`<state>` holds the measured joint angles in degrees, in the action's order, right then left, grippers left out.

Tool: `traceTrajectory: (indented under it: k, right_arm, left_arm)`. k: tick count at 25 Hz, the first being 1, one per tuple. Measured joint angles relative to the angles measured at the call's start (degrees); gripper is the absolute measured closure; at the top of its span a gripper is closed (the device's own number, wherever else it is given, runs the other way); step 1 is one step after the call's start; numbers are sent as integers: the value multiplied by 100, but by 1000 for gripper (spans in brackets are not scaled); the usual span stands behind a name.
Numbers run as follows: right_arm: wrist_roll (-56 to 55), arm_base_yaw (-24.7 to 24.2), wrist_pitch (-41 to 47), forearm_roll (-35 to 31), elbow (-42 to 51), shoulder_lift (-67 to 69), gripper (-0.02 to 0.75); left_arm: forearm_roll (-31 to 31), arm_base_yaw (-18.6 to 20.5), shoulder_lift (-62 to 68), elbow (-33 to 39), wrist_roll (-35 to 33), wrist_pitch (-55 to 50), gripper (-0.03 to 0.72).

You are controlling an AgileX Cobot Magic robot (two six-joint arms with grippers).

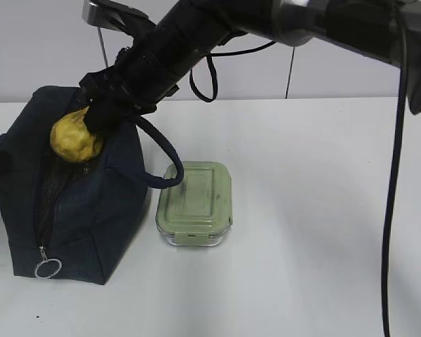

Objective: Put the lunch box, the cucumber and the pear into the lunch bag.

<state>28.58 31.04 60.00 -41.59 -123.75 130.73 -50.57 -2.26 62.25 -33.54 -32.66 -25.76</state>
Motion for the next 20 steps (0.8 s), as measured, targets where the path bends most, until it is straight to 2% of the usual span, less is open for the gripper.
traceTrajectory:
  k: [6,8,13,20]
  right_arm:
    - [10,0,-61,-127,0,11,316]
    - [10,0,-51,-259,0,11,280]
    - [-82,-34,404,-193,-198,11,264]
    - [-517,-379,1039,689,-733,11,261]
  left_arm:
    - [0,0,0,0,0,0,701]
    - [0,0,0,0,0,0,701]
    - [0,0,0,0,0,0,701]
    - [5,0,0,0,0,0,701]
